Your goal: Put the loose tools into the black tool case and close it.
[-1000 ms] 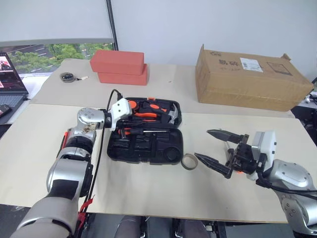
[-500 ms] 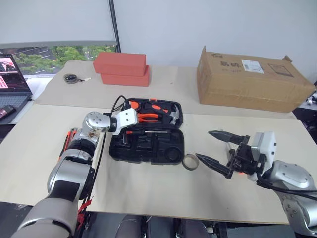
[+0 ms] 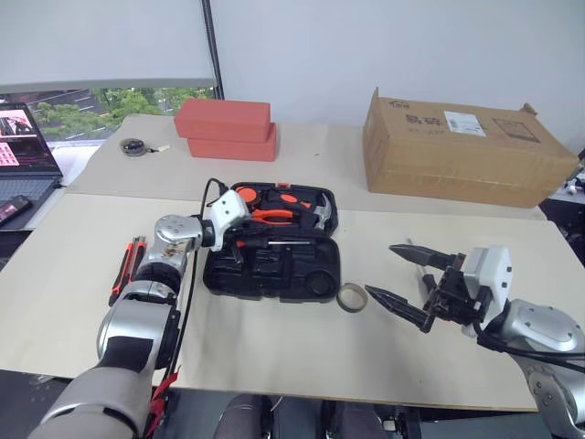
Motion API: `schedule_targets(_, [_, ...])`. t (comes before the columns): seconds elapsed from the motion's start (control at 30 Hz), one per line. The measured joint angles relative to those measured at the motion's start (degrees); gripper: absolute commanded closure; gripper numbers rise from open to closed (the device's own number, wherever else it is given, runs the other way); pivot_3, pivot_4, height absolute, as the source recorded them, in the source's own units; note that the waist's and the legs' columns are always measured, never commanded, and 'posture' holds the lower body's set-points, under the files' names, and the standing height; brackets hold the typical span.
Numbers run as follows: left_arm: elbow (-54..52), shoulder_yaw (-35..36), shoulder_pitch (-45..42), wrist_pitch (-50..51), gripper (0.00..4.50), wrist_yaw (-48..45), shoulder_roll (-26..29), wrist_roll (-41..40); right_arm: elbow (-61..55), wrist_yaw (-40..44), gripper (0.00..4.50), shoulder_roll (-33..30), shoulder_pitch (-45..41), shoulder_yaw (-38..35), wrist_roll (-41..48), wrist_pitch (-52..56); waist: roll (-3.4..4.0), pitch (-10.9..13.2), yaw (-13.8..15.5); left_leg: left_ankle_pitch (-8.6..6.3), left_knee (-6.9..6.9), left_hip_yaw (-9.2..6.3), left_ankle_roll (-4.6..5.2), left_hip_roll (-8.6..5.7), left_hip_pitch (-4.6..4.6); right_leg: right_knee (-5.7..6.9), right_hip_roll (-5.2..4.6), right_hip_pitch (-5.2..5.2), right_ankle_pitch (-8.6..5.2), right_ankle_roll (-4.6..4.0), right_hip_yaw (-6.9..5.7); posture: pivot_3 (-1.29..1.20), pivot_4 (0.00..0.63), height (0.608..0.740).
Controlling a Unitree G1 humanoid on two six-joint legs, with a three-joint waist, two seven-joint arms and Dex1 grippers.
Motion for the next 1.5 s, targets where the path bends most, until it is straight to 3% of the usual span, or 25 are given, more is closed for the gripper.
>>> schedule_targets(0.3, [-3.92,-1.88,2.58,1.08,4.48,-8.66,-0.05,-0.70,0.18,-0.10,0.00,0.00,-0.54,0.01,0.13,0.01,0.00,0.00,0.01,-0.11,0.05,0.08,0.13,-0.10,-0.17,-0.05,0.00,-0.12,-0.05,0.08,0.05,0.00,0.150,0.712])
schedule_targets(0.73, [-2.03,-6.22,2.33,-2.71,4.48,-1.76,0.01,6.16,0.17,-0.44,0.00,-0.29,-0.23,0.00,-0.37,0.01,0.00,0.00,0.12,-0.09,0.06,0.02,0.08,-0.08,-0.14,-0.01,-0.03,-0.10,-0.04,0.10,0.06,0.00,0.150,0.712])
schedule_targets(1.1, [0.49,-8.06,1.52,-2.65,4.48,3.21,0.09,9.08,0.17,-0.44,0.00,-0.29,0.27,0.01,-1.53,0.01,0.02,-0.01,-0.07,-0.36,0.06,-0.04,-0.41,-0.02,0.48,-0.07,-0.51,0.29,-0.04,0.12,-0.03,0.00,0.150,0.712])
schedule_targets(1.5, [1.23,-2.85,0.58,5.24,4.48,1.38,-0.60,4.06,0.18,-1.03,0.00,-0.28,1.49,0.01,-2.18,0.02,0.00,0.00,-0.02,-0.34,0.06,-0.03,-0.39,-0.09,0.11,-0.04,-0.47,0.11,0.04,0.24,-0.07,0.00,0.150,0.712])
